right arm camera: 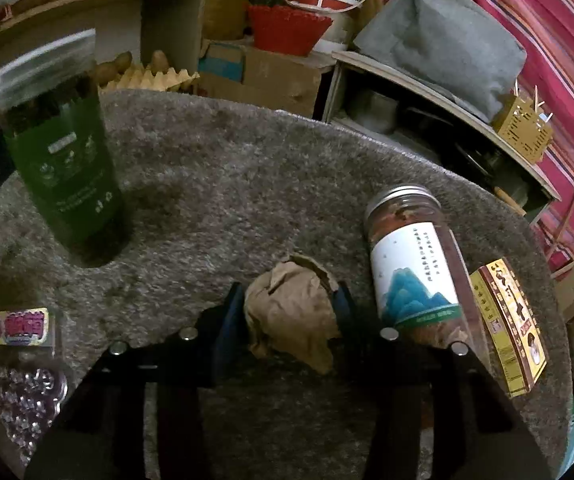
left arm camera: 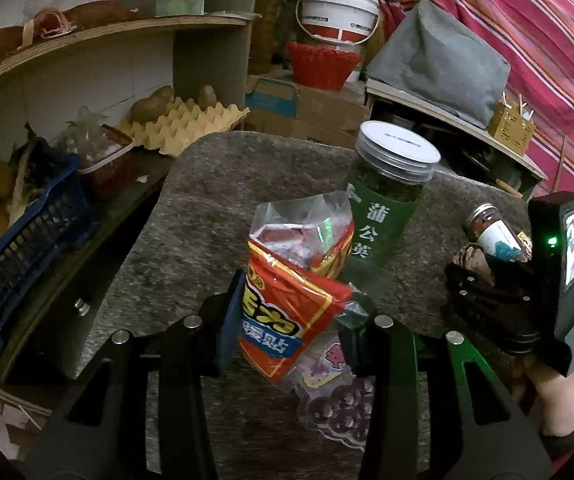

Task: Collect trash
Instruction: 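Grasp the crumpled brown paper with the right tool while the left holds the bag, then carry the snack bag and brown paper over the blue basket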

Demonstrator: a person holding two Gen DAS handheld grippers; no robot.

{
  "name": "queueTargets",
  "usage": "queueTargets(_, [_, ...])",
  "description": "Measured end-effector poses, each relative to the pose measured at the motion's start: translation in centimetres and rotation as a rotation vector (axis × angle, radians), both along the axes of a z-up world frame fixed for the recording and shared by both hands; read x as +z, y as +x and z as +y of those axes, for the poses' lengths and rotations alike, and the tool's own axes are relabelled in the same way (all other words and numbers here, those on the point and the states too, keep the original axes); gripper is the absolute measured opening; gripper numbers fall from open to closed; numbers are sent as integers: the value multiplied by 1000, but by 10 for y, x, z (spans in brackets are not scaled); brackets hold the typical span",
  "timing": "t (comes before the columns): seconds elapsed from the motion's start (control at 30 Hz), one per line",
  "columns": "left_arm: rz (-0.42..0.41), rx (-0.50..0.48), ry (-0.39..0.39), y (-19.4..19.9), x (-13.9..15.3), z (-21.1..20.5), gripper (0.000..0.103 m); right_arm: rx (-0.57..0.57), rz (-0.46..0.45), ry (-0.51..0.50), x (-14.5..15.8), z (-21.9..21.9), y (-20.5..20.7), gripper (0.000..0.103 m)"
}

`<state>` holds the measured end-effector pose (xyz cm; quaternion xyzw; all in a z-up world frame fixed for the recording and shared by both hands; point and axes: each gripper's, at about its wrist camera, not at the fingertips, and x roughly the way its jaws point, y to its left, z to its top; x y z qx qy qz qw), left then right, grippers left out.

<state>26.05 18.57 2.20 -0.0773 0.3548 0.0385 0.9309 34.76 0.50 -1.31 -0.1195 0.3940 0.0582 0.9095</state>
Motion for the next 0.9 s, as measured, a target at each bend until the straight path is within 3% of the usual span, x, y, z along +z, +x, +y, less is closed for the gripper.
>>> queueTargets(0.37, [-14, -35, 1, -8, 5, -22, 40, 12, -96, 65, 46, -35, -43, 45])
queueTargets(0.67, [-5, -62, -40, -20, 7, -51, 40, -37, -113, 63, 52, -93, -74, 46])
queueTargets(0.9, [-19, -102, -5, -32, 13, -92, 40, -74, -120, 41, 50, -142, -103, 46])
